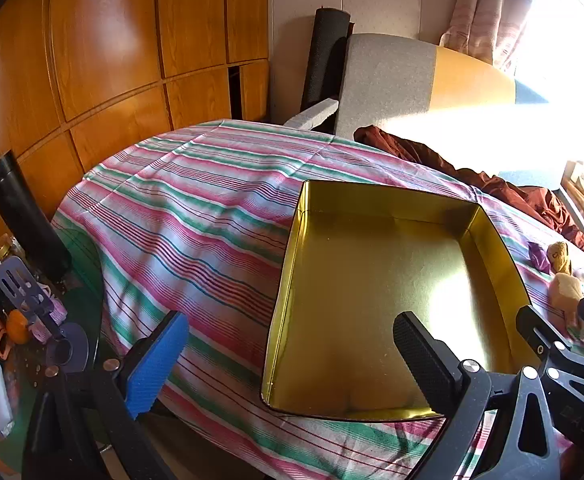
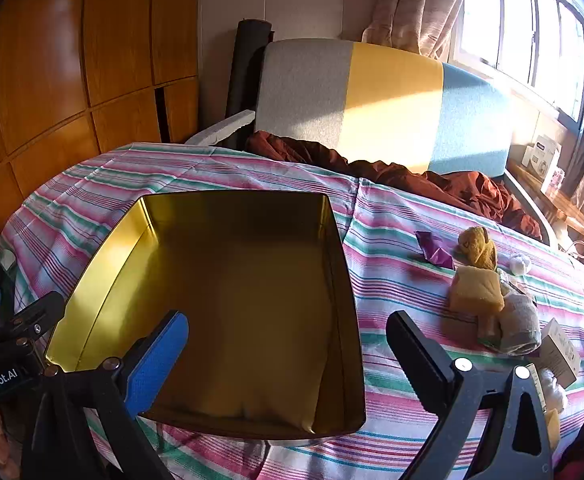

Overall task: Organize objects
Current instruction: 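Move both tools from the gold tray toward the scattered items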

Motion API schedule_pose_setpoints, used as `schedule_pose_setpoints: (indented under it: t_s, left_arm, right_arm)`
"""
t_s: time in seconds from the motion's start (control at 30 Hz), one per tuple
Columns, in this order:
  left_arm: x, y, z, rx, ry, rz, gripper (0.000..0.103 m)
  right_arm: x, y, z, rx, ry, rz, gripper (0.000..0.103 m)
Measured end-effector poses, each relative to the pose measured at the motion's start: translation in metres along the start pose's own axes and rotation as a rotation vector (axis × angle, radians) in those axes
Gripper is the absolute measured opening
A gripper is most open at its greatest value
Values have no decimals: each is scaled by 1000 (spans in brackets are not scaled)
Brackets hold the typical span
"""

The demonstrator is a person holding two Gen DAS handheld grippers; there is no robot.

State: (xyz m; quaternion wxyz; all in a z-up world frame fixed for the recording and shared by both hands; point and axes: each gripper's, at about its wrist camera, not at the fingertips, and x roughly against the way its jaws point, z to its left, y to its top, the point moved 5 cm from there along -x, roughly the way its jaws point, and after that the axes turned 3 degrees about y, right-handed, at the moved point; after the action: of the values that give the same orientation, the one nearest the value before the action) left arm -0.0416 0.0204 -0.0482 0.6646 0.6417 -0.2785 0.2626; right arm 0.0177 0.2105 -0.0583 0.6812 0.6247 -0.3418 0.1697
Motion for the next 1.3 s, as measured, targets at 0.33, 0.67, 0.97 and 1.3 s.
schedule_pose_setpoints:
  t_s: [0.33,0.67,0.97,1.3]
  left_arm:
    - [0,1,-8,-33,-27,-7,103]
    - [-3,-3,-26,-84,-120,11,103]
    - [0,-17,-56,-135,-297,60,103]
    - [9,-23,-117,-266,-454,95,103]
  right_arm:
    - [1,0,-8,-13,0,-7,101]
    - [4,-4,-22,-22,-11,-8,101]
    - [8,-12,-57,-83,-45,5,101]
    - [46,-33,-172,-249,-157,40,101]
